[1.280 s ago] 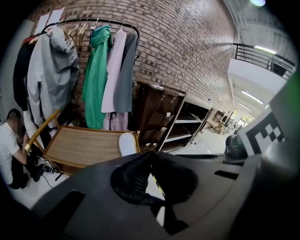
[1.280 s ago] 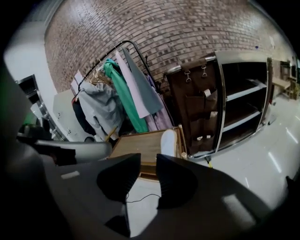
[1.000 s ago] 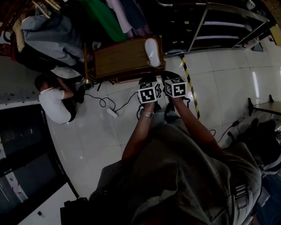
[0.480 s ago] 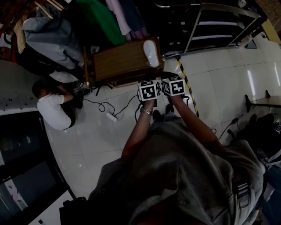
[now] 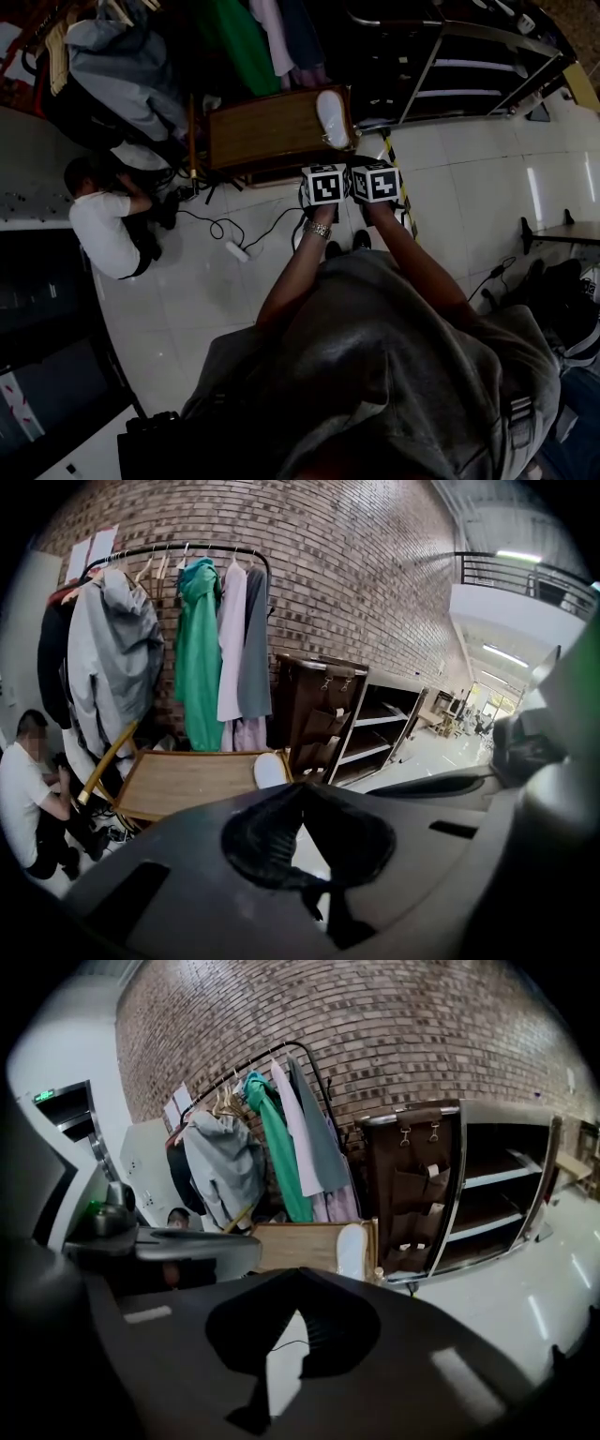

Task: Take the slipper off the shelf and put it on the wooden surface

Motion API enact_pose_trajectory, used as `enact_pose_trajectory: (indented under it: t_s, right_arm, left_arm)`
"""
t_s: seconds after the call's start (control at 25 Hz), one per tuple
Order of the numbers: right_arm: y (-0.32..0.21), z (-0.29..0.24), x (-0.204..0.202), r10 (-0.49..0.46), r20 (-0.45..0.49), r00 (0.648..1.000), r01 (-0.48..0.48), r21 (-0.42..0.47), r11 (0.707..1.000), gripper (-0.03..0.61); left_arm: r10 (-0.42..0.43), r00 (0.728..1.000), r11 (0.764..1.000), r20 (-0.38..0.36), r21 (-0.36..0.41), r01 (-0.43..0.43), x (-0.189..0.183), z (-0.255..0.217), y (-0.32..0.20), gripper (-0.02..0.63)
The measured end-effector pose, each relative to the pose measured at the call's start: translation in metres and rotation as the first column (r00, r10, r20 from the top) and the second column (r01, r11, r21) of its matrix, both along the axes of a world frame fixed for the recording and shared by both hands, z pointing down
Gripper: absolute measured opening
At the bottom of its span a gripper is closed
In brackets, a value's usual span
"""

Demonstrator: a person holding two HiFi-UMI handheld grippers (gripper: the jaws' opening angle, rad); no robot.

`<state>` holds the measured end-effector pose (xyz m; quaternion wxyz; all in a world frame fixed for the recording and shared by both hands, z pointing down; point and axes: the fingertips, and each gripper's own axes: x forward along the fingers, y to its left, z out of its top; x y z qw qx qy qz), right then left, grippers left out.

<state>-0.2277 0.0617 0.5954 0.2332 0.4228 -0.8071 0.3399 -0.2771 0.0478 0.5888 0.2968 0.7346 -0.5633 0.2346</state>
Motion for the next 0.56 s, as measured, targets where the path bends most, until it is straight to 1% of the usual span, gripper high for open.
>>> enact_pose_trajectory:
  t_s: [0.2,0.56]
  right_arm:
    - [-0.008,-0.006,0.007,0.003,-0.015,1.0,-0.003,0.025,1.0,0.0]
    - [-0.014,-0.006,0.018,-0.004,0.012,1.0,0.004,0.034,0.999,0.0]
  left_arm:
    - [0.011,1.0,1.0,-0.012,0.002,-0.011,0.009,0.002,-0.007,0.003]
    - [0.04,0.999,0.999,-0.004,-0.002,-0.04,0.027,-0.003,-0.005,0.003]
